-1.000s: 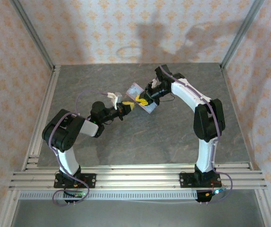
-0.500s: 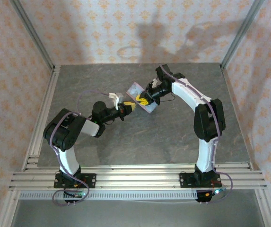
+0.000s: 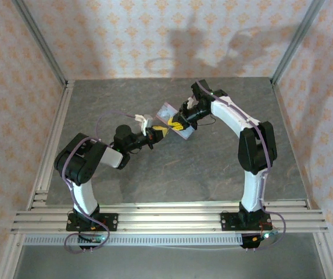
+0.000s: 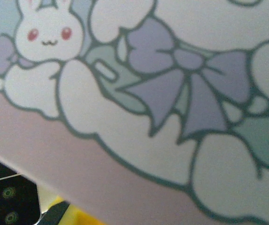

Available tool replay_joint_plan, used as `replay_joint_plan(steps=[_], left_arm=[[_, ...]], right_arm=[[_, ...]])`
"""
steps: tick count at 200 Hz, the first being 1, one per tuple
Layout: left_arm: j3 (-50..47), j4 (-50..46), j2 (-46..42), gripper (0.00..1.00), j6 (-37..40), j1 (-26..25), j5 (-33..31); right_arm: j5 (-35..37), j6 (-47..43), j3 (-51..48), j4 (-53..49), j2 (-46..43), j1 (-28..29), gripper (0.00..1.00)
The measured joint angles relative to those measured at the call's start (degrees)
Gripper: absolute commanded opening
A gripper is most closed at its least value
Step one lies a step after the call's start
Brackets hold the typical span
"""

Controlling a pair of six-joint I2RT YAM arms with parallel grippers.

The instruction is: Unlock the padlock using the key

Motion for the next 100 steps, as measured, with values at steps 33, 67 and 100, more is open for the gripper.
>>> replay_joint_plan(steps=[33, 67, 100], left_arm=[[0.02, -0.09, 0.00, 0.00, -0.63, 0.02, 0.22], [0.81, -0.11, 0.24, 0.00, -2.86, 0.13, 0.74], [2.47, -0.02, 2.08, 0.00, -6.25, 0.70, 1.53]], right_arm=[[0.55, -1.09, 0.11, -0.76, 0.02, 0.04, 0.00], [1.68, -1.97, 0.11, -1.55, 0.22, 0.02, 0.00], [2.64, -2.34, 0.15, -1.66, 0.22, 0.00, 0.00]])
